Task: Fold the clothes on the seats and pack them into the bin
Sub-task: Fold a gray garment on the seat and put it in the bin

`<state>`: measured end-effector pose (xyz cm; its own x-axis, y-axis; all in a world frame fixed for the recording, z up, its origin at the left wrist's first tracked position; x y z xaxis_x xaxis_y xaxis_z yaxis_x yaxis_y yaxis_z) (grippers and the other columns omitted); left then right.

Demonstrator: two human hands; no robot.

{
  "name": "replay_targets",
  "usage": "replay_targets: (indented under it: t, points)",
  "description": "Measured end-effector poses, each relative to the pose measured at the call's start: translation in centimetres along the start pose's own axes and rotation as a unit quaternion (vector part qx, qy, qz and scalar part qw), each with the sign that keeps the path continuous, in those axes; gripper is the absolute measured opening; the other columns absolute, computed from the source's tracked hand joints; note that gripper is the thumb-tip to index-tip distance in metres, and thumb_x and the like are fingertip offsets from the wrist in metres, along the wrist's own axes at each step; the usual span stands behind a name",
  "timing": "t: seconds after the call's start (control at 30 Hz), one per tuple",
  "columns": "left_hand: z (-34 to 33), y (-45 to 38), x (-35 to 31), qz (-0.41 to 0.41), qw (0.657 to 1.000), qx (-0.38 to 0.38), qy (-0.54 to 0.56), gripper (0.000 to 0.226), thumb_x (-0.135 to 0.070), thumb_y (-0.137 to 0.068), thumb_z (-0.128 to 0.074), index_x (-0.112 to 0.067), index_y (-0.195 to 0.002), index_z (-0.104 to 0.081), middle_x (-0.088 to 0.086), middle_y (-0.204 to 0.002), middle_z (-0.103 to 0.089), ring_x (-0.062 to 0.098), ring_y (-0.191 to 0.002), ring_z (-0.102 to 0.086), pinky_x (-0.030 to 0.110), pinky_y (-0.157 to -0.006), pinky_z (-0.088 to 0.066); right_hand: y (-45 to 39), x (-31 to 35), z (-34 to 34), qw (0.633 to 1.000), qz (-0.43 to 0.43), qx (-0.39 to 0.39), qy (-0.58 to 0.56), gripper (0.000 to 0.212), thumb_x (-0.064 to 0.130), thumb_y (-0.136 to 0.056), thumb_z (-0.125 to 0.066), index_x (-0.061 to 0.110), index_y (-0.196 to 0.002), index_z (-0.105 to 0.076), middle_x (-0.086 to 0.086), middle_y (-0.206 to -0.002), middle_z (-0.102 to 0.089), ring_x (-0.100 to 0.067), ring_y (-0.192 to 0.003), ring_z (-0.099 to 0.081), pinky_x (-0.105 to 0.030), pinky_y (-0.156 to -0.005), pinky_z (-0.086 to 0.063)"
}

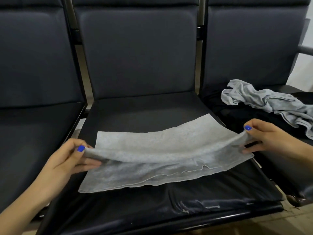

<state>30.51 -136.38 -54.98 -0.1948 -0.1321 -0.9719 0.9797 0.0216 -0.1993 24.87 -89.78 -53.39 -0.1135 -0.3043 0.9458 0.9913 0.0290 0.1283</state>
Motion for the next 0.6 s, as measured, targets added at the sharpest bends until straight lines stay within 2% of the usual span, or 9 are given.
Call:
replay_targets:
  t: [0.1, 0.17, 0.2, 0.27, 0.33, 0.43, 0.47, 0.53, 0.6]
  points:
    - [-0.3, 0.2, 1.1, 0.052, 0.996, 0.072, -0.029, 0.072, -0.075, -0.039, -0.078, -0.013, -0.071, -0.063, 0.018, -0.076, -0.061, 0.037, -0.077, -0.071, 0.026, -0.067, -0.058, 0.1, -0.6, 0.0, 0.997, -0.035, 0.054, 0.04, 0.096, 0.068, -0.016, -0.086, 0.002, -0.077, -0.053, -0.009, -0.067, -0.055, -0.02, -0.061, -0.067, -0.027, -0.058, -0.059]
    - [-0.4, 0.3, 1.6, 0.07, 0.987, 0.117, -0.08, 0.064, -0.072, -0.042, -0.078, -0.014, -0.067, -0.066, 0.016, -0.075, -0.065, 0.035, -0.077, -0.071, 0.025, -0.07, -0.058, 0.5, -0.3, -0.6, 0.991, -0.058, 0.098, 0.076, 0.056, 0.044, -0.052, -0.09, 0.002, -0.07, -0.058, -0.008, -0.065, -0.059, -0.013, -0.059, -0.063, -0.023, -0.059, -0.058]
    - [-0.5, 0.5, 1.5, 0.077, 0.982, 0.133, -0.111, 0.062, -0.072, -0.043, -0.077, -0.016, -0.066, -0.067, 0.013, -0.074, -0.068, 0.032, -0.075, -0.072, 0.026, -0.071, -0.057, 0.3, -0.1, -0.5, 0.989, -0.049, 0.094, 0.105, 0.032, 0.026, -0.074, -0.08, 0.003, -0.066, -0.06, -0.007, -0.063, -0.059, -0.008, -0.056, -0.059, -0.017, -0.059, -0.055]
    - [-0.3, 0.6, 1.2, 0.081, 0.973, 0.13, -0.174, 0.067, -0.082, -0.043, -0.07, -0.018, -0.064, -0.067, 0.01, -0.074, -0.07, 0.025, -0.07, -0.071, 0.03, -0.071, -0.057, 0.1, 0.1, 0.0, 0.979, -0.027, 0.063, 0.194, 0.031, 0.008, -0.092, -0.058, 0.002, -0.063, -0.065, -0.003, -0.059, -0.063, -0.001, -0.048, -0.05, -0.009, -0.052, -0.044]
    - [0.2, 0.3, 1.1, 0.062, 0.959, 0.109, -0.253, 0.06, -0.08, -0.055, -0.066, -0.021, -0.066, -0.065, 0.005, -0.072, -0.069, 0.021, -0.068, -0.068, 0.03, -0.067, -0.055, 0.1, 0.2, -0.1, 0.969, -0.025, 0.046, 0.243, 0.031, 0.008, -0.091, -0.058, 0.005, -0.063, -0.07, -0.003, -0.064, -0.069, 0.001, -0.048, -0.05, -0.009, -0.049, -0.04]
    - [0.7, -0.5, 1.1, 0.015, 0.933, 0.06, -0.355, 0.015, -0.024, -0.083, -0.071, -0.031, -0.072, -0.063, 0.001, -0.07, -0.066, 0.024, -0.07, -0.063, 0.029, -0.067, -0.049, 0.2, 0.3, -0.6, 0.938, -0.039, 0.014, 0.345, 0.026, 0.018, -0.088, -0.065, 0.013, -0.062, -0.07, 0.001, -0.058, -0.067, -0.004, -0.054, -0.057, -0.014, -0.054, -0.042]
    - [0.7, -0.6, 1.1, -0.009, 0.921, 0.033, -0.389, 0.031, -0.003, -0.084, -0.067, -0.034, -0.078, -0.062, -0.001, -0.074, -0.066, 0.022, -0.072, -0.063, 0.021, -0.067, -0.048, 0.1, 0.5, -0.6, 0.921, -0.046, -0.013, 0.386, 0.026, 0.023, -0.088, -0.065, 0.011, -0.064, -0.069, 0.001, -0.053, -0.064, -0.009, -0.056, -0.058, -0.018, -0.055, -0.043]
    - [-0.1, -0.7, 0.6, -0.086, 0.891, -0.012, -0.446, 0.041, 0.019, -0.078, -0.058, -0.017, -0.097, -0.064, 0.0, -0.084, -0.062, 0.021, -0.074, -0.061, 0.007, -0.074, -0.042, 0.1, 0.5, -0.5, 0.911, -0.086, -0.055, 0.4, 0.032, 0.027, -0.09, -0.062, 0.005, -0.067, -0.066, -0.002, -0.049, -0.061, -0.021, -0.052, -0.058, -0.027, -0.055, -0.045]
    - [-1.7, -0.3, -0.3, -0.155, 0.858, -0.018, -0.49, 0.031, 0.009, -0.081, -0.055, -0.006, -0.107, -0.064, 0.0, -0.086, -0.059, 0.019, -0.074, -0.054, 0.017, -0.075, -0.044, 0.1, 0.2, -1.0, 0.9, -0.129, -0.064, 0.411, 0.034, 0.034, -0.091, -0.059, 0.004, -0.074, -0.06, -0.01, -0.062, -0.062, -0.026, -0.059, -0.058, -0.03, -0.056, -0.044]
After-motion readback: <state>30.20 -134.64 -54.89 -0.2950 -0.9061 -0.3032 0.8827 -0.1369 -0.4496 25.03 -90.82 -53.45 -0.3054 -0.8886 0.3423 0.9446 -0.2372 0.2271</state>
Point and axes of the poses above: each hand's wrist, its own y-axis away from the middle knuckle, its own z-axis out of the back of the hand, x = y × z, the point moved 5 cm from there along -y, towards the middle knuckle
